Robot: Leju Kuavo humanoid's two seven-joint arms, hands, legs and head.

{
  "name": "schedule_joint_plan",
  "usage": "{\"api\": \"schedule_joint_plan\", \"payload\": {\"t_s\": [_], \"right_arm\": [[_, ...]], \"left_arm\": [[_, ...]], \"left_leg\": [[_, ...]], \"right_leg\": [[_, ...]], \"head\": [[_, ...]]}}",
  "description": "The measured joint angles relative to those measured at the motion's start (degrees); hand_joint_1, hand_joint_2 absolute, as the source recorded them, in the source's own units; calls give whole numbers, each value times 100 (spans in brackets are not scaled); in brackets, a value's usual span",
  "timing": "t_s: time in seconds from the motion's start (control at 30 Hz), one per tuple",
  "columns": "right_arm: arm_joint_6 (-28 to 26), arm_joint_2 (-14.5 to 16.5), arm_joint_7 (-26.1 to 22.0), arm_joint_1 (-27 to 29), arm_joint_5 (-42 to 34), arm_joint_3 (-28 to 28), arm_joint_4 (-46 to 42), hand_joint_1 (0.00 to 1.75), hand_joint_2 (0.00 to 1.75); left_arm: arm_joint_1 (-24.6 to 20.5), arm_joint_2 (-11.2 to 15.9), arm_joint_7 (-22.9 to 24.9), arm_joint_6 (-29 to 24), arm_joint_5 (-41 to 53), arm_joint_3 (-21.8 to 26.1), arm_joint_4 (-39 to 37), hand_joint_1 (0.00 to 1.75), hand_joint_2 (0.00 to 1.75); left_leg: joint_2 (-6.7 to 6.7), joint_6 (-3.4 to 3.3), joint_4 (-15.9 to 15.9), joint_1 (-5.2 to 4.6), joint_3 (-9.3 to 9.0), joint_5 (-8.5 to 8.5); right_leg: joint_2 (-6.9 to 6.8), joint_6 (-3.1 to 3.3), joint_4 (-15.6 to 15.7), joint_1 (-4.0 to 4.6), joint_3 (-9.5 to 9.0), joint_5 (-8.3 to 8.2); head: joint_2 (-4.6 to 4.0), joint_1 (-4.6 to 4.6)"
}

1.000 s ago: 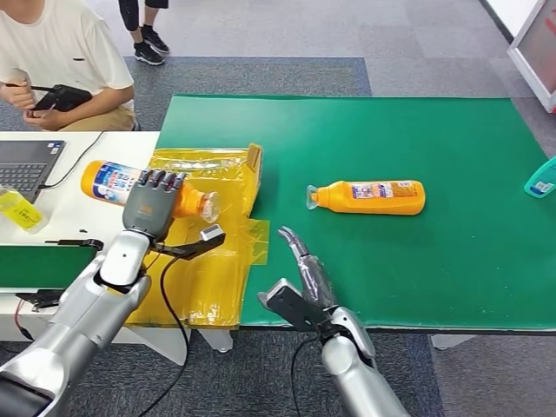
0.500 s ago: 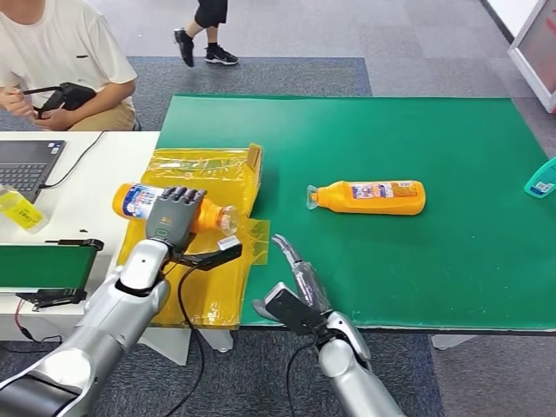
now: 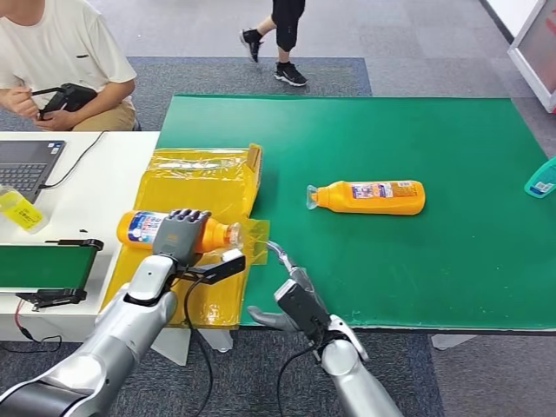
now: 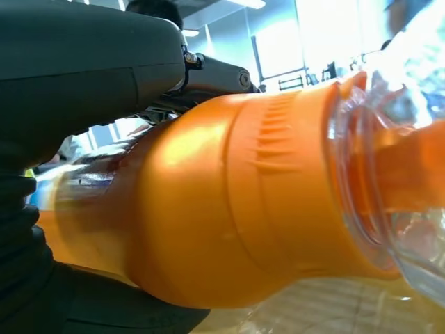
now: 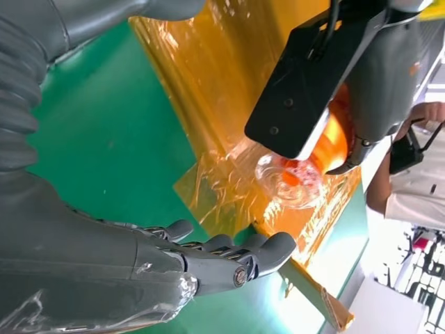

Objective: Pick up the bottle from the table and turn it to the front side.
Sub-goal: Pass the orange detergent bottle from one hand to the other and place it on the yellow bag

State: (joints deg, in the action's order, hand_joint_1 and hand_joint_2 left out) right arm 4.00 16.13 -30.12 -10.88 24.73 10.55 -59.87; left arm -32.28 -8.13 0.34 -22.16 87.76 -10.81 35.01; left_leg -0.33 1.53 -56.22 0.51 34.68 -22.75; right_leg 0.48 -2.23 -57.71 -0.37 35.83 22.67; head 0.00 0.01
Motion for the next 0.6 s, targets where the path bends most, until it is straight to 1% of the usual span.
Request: {"api": "schedule_joint_plan", "payload": {"t_s": [0.17,0.3,0.6], "right_arm": [[168,0,-2,10,-160,-5,-69,0,175],[218,0,7,23,-199,-4,-131,0,175],[245,-10,71,90,-350,-8,-433,0,175]], "left_arm": [[-2,-13,-8,42,2,191,-144,174,175],[-1,-19,-9,34,4,276,-232,0,175],[-19,-75,-132,-105,6,499,-310,0,175]], "left_leg": [[0,0,0,0,0,0],[0,0,0,0,0,0],[0,0,0,0,-1,0]], "right_leg": [[0,0,0,0,0,0],[0,0,0,0,0,0],[0,0,0,-1,-2,0]], "head": [[0,1],[0,1],[0,0]]}}
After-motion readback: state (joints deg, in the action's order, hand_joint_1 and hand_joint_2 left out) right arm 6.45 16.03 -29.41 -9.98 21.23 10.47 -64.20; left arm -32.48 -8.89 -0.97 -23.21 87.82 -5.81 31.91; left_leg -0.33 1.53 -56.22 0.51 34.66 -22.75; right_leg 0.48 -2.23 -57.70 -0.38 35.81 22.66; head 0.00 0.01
